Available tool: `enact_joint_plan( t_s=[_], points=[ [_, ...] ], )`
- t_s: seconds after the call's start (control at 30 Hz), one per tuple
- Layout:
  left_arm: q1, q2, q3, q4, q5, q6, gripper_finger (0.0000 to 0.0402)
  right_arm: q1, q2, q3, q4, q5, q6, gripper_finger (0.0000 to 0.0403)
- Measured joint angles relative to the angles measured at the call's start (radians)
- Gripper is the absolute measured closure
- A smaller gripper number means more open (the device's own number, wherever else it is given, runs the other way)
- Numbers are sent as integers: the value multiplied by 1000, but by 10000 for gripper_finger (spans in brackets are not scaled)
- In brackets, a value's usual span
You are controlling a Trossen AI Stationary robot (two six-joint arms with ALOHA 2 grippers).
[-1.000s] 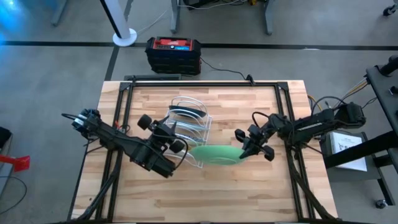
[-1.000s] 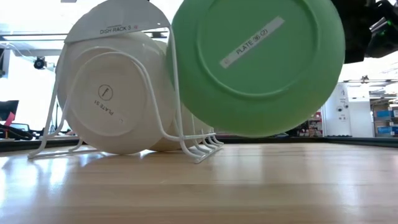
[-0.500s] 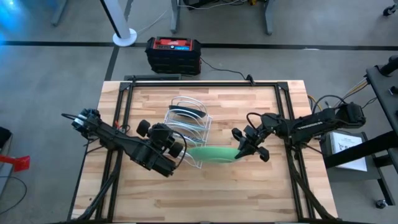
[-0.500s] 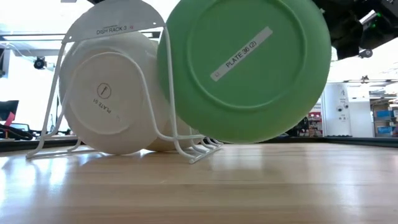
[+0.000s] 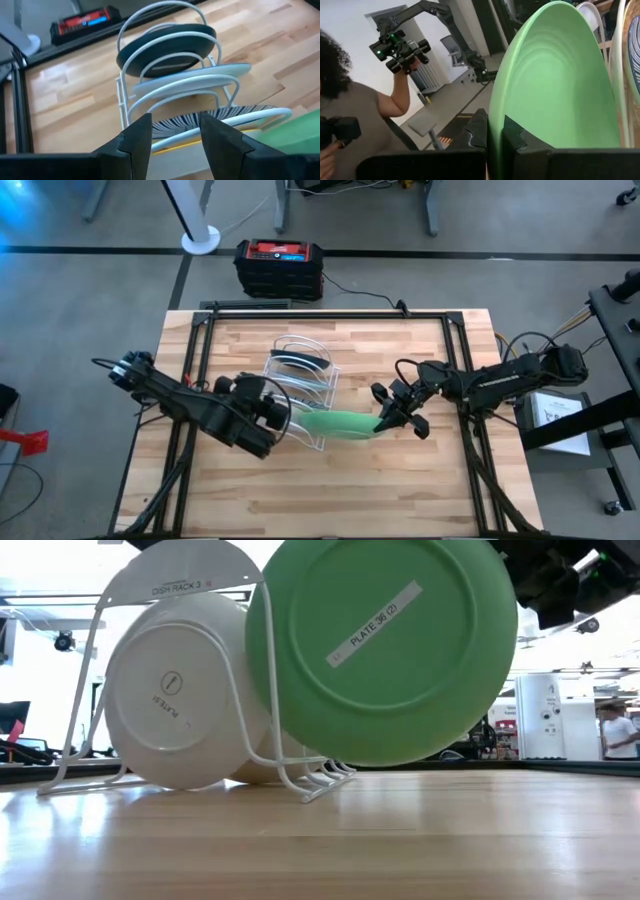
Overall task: Sort dishes
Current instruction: Put the green plate in the dish rack
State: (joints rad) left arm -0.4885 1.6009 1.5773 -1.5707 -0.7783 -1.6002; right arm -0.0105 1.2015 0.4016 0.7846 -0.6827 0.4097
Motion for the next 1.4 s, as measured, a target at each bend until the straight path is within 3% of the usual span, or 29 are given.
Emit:
enact_joint_plan(
  t_s=[0.2, 0.27, 0.4, 0.6, 0.8, 0.9, 1.3, 1.4],
  points=[
    [0, -3, 3, -1, 74, -32, 248, 0, 0, 6, -5, 1, 1, 403],
    [-2, -2, -2, -3, 169, -39, 248, 0, 0, 11, -6, 2, 4, 403],
    [-4, 2, -14, -8, 198, -68, 248, 0, 0, 19, -5, 3, 3, 403],
    [-29, 3, -42, -8, 154, -110, 248, 0, 0, 22, -19, 1, 0, 403],
    [-60, -3, -38, 8, -30, -94, 248, 0, 0, 22, -25, 8, -1, 403],
    [-66, -12, -37, 4, -76, -86, 248, -1, 0, 22, -26, 15, -1, 403],
    [-146, -76, -36, 1, -10, -87, 248, -1, 0, 22, -29, 24, 8, 403],
    [-172, -100, -35, 0, 57, -96, 248, -1, 0, 22, -29, 27, 17, 403]
  ],
)
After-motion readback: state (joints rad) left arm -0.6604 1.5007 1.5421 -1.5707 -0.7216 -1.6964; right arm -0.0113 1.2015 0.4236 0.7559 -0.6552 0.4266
